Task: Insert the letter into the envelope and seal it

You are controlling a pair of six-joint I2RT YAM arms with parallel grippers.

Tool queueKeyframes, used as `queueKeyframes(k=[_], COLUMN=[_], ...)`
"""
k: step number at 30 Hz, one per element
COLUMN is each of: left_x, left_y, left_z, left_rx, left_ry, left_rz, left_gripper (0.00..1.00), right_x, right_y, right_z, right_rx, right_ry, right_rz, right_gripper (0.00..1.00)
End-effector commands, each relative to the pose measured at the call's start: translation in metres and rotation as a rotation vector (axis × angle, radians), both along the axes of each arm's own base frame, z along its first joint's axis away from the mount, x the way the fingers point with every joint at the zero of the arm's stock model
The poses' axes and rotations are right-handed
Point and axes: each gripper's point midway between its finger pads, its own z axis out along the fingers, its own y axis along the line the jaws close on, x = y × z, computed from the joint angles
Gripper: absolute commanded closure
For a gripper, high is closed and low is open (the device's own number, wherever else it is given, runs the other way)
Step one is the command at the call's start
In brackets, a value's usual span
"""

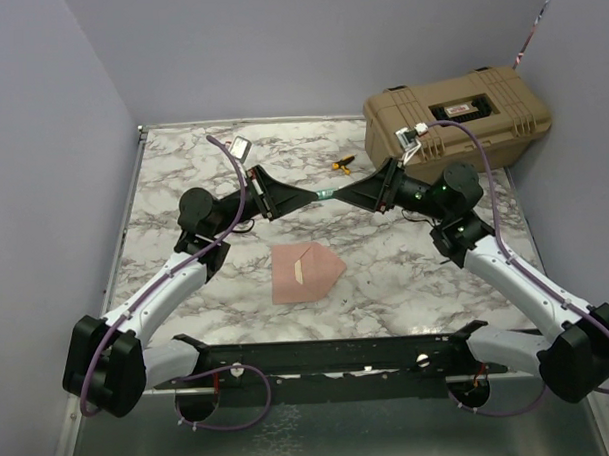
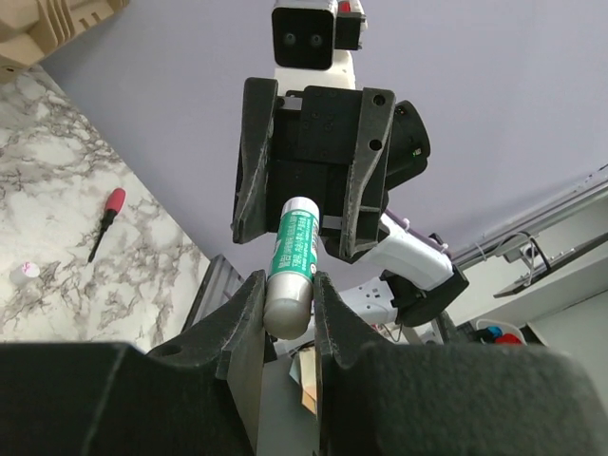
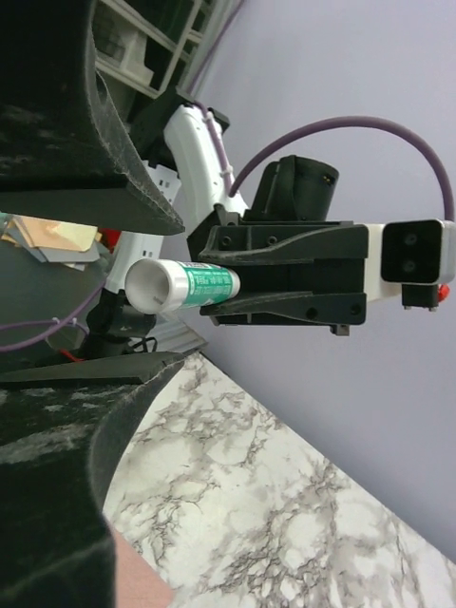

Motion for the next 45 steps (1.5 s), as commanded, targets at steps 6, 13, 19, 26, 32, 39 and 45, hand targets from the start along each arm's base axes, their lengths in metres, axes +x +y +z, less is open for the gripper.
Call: queueKeyframes(k=[6,13,19,26,32,39,45], left_x=[0.006,0.006,0.008,0.009,0.007,0.000,-0.003], left_y=[-0.005,-0.020,-0.019,-0.020,-0.022,-0.024,-0.022], left_z=[0.016,0.012,0.011,0.010,0.012,0.014,0.017], left_rx=[-0.042,-0.054,-0.061,-0.068,-0.070,-0.066,-0.070], left_ry=[-0.084,-0.076,-0.073,-0.063,-0.075,-0.100,-0.116], left_rz=[0.061,0.060,0.092,0.115,0.116,0.098,0.101], left_gripper=[1.00,1.00,1.00,1.00,1.00,1.00,1.00], right_x=[-0.020,-0.023,-0.021,-0.020,-0.015,-0.012,-0.013], right_y=[0.005,0.006,0.005,0.007,0.007,0.005,0.003], right_z=[0.016,0.021,0.022,0.020,0.016,0.020,0.025], right_rx=[0.067,0.108,0.094,0.082,0.045,0.060,0.088], right_ry=[-0.055,-0.057,-0.066,-0.068,-0.054,-0.049,-0.046], right_rz=[0.135,0.167,0.147,0.154,0.131,0.097,0.084], right_gripper=[0.42,0.41,0.42,0.48,0.62,0.76,0.64])
